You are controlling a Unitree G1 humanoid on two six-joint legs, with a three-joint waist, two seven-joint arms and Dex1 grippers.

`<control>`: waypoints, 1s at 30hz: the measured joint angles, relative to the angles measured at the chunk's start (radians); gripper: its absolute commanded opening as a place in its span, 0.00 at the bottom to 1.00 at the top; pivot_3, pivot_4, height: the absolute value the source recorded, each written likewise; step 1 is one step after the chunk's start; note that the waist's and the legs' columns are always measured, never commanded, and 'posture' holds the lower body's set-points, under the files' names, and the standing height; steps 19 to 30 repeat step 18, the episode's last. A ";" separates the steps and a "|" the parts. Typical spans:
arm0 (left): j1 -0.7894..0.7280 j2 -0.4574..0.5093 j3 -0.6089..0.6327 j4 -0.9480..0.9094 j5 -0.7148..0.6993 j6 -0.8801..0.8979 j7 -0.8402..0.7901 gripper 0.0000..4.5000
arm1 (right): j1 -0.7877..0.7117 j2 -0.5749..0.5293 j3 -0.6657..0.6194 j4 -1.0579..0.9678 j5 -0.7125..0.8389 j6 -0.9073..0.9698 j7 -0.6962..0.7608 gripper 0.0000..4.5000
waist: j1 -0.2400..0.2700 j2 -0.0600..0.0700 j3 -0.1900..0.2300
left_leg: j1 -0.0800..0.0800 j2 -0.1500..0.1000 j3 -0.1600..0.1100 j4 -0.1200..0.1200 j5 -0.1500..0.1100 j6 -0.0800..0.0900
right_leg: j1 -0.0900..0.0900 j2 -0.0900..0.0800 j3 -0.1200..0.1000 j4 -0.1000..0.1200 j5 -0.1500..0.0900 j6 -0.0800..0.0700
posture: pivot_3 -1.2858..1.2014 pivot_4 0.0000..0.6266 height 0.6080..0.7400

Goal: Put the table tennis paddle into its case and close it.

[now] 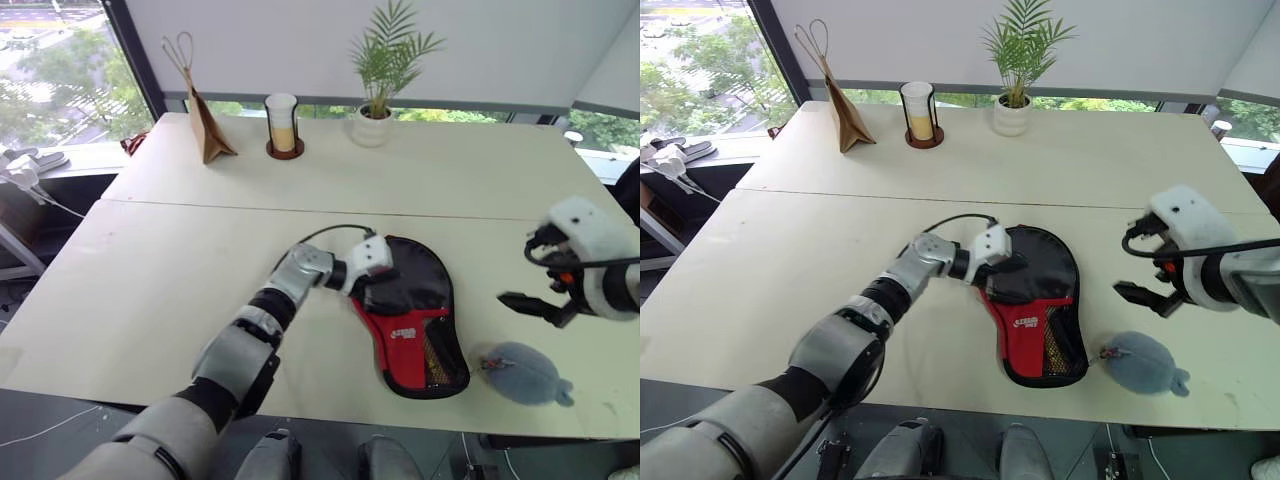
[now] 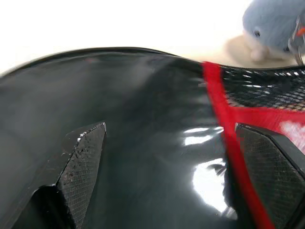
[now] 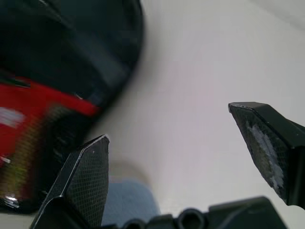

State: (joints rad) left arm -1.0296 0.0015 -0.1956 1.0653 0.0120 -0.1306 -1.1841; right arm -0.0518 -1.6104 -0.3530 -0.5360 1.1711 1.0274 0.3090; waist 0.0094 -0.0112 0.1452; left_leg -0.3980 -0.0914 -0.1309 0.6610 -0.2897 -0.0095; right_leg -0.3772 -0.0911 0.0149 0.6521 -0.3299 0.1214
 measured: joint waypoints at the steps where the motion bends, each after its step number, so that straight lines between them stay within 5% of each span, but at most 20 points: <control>1: 0.001 0.021 0.016 -0.044 -0.017 0.028 -0.016 1.00 | 0.010 0.029 -0.018 -0.012 -0.046 -0.026 0.054 0.99 | 0.001 0.000 0.000 | -0.002 0.000 0.000 0.000 0.001 -0.002 | -0.001 0.000 0.000 0.001 0.000 0.000 | 0.52 0.24 1.00; 9: 0.201 0.311 0.095 -0.616 -0.190 0.381 -0.114 1.00 | 0.229 0.257 -0.222 -0.101 -0.343 -0.130 0.414 0.99 | 0.002 0.000 0.000 | -0.010 -0.001 0.001 0.005 0.004 -0.007 | -0.014 0.000 0.003 0.012 0.000 0.000 | 0.52 0.24 1.00; 17: 0.516 0.645 0.188 -1.161 -0.404 0.726 -0.152 1.00 | 0.357 0.402 -0.422 -0.157 -0.441 -0.139 0.638 0.99 | 0.004 0.001 0.000 | -0.007 0.000 0.001 0.005 0.005 -0.008 | -0.010 -0.001 0.005 0.012 0.000 0.000 | 0.52 0.24 1.00; 30: 0.530 0.655 0.194 -1.180 -0.420 0.745 -0.151 1.00 | 0.357 0.409 -0.427 -0.160 -0.442 -0.138 0.647 0.99 | 0.007 0.001 0.000 | -0.007 -0.001 0.001 0.005 0.005 -0.008 | -0.010 -0.001 0.005 0.012 0.000 0.000 | 0.52 0.24 1.00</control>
